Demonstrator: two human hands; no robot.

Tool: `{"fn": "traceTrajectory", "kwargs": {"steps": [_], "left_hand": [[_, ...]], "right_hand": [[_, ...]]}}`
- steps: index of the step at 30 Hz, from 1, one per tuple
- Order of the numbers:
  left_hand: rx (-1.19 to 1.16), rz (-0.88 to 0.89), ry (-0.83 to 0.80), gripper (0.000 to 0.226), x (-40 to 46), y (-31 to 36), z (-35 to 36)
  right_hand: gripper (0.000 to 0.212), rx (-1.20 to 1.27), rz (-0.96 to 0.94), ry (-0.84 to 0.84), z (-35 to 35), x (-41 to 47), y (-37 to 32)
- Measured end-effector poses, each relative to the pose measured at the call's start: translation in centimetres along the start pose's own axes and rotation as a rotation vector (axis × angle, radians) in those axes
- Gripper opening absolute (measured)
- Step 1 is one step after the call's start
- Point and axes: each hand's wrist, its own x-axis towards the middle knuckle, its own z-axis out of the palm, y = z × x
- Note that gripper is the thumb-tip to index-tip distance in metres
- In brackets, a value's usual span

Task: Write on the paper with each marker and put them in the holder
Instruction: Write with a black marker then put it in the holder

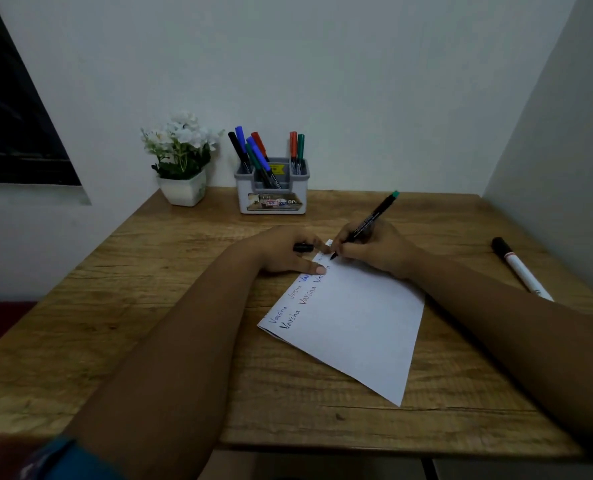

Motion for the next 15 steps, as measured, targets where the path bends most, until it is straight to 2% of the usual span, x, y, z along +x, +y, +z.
{"fn": "traceTrajectory", "kwargs": {"steps": [5, 10, 15], "left_hand": [[-0.001, -0.009, -0.009, 0.058, -0.02, 0.07, -0.03], [-0.010, -0.017, -0.013, 0.058, -0.17, 0.15, -0.10], [-0.027, -0.017, -0.020, 0.057, -0.24, 0.31, -0.16]], "right_hand": [[0.007, -0.094, -0.005, 0.010, 0.28, -0.06, 0.21], [0.015, -0.130, 0.015, 0.000, 0.00, 0.00, 0.18], [0.010, -0.086, 0.030, -0.002, 0.16, 0.01, 0.15]]}}
